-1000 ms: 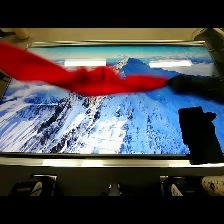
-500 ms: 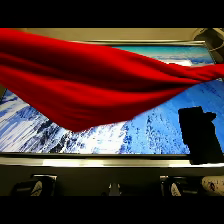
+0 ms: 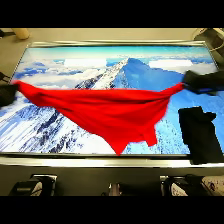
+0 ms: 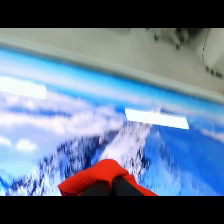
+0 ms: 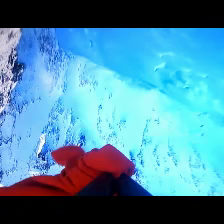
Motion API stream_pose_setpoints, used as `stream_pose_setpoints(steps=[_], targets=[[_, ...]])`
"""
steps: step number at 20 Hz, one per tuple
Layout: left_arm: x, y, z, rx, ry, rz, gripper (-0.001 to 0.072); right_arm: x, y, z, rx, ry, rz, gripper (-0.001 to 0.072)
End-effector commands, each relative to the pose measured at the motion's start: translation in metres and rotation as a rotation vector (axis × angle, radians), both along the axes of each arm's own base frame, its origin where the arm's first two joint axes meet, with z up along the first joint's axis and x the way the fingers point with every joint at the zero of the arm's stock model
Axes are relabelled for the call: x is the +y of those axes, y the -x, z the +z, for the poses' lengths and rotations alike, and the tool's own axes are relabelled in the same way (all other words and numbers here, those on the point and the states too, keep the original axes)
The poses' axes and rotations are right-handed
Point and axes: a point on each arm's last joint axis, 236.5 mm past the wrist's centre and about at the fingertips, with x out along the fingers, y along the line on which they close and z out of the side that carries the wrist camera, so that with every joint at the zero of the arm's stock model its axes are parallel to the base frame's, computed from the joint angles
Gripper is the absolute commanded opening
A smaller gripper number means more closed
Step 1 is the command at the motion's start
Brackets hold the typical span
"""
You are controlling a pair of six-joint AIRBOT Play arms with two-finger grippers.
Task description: Fold the shirts.
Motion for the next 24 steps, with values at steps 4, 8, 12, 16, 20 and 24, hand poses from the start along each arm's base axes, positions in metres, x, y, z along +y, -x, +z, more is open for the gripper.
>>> stream_pose_setpoints(steps=[4,8,12,16,20,24], targets=[[-0.012,-0.009,-0.085,0.09,0.044,-0.004,0.0021,0.086,-0.021,-0.122,0.348,-0.441,0.162,0.0429],[0.004,-0.012,-0.08,0.078,0.022,0.04,0.0021,0.081,0.043,-0.112,0.46,-0.276,0.319,0.0616],[0.004,-0.009,-0.085,0.098,0.003,0.032,0.0021,0.154,0.117,-0.162,0.536,-0.296,0.391,0.0637],[0.003,-0.008,-0.08,0.092,0.002,0.027,0.0021,0.236,0.146,-0.207,0.513,-0.373,0.388,0.0636],[0.002,-0.005,-0.062,0.056,0.001,0.023,0.0021,0.274,0.139,-0.233,0.503,-0.386,0.259,0.0635],[0.002,-0.001,-0.053,0.031,0.001,0.022,0.0021,0.31,0.138,-0.234,0.52,-0.506,0.169,0.0633]])
